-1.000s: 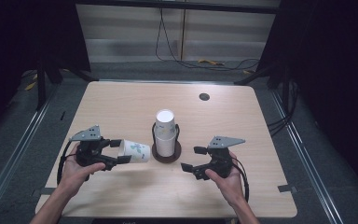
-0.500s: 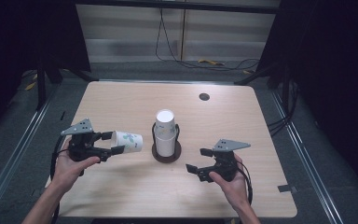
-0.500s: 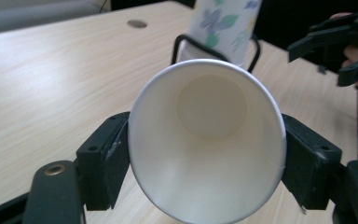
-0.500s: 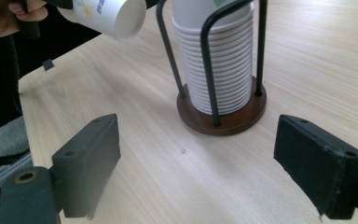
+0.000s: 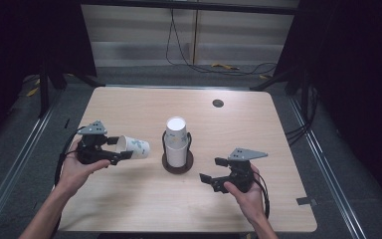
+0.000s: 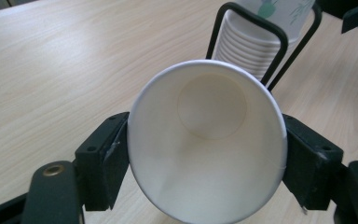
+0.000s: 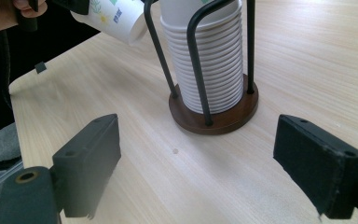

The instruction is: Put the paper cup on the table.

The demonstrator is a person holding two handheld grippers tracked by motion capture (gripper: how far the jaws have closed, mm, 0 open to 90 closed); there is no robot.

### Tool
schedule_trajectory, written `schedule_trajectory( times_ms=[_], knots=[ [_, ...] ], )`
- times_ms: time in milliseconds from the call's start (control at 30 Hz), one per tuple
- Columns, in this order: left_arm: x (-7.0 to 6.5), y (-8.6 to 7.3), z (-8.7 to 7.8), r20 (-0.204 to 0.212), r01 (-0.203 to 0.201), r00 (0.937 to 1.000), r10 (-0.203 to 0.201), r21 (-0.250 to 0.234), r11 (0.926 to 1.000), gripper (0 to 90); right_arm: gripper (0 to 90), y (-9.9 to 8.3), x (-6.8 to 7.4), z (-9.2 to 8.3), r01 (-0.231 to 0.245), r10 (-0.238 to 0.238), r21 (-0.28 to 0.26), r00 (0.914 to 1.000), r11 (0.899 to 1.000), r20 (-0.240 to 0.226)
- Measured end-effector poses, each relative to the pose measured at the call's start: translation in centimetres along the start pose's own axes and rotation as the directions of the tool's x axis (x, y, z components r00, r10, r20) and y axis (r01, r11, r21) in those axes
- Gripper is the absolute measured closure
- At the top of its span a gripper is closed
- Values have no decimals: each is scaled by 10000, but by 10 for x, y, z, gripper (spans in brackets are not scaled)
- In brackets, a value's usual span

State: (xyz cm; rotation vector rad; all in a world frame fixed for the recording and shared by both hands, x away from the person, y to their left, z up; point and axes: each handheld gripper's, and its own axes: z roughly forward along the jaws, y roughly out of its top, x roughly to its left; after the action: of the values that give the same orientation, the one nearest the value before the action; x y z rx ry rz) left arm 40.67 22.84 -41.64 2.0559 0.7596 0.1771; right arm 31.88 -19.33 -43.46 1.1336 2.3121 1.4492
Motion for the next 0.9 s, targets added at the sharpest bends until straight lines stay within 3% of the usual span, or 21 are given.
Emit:
schedule_trajectory(
  times_ms=[67, 300, 567, 900],
  knots=[
    [2, 3, 1, -58, 93, 9999, -92, 201, 9998, 251, 148, 0, -1, 1, 30, -30, 23, 10000, 10000, -1],
    [10, 13, 9, -458, -93, 9989, 138, 980, 9951, 251, 150, 0, -1, 0, 18, -18, 32, 10000, 10000, 8],
    [16, 25, 16, -629, -60, 9979, 150, 1418, 9899, 250, 150, -1, -2, 0, -45, 44, 23, 10000, 10000, 40],
    [14, 41, 21, -711, -508, 9951, 694, 2362, 9704, 252, 151, -2, -1, 1, 33, -31, 180, 10000, 9998, -71]
  ],
)
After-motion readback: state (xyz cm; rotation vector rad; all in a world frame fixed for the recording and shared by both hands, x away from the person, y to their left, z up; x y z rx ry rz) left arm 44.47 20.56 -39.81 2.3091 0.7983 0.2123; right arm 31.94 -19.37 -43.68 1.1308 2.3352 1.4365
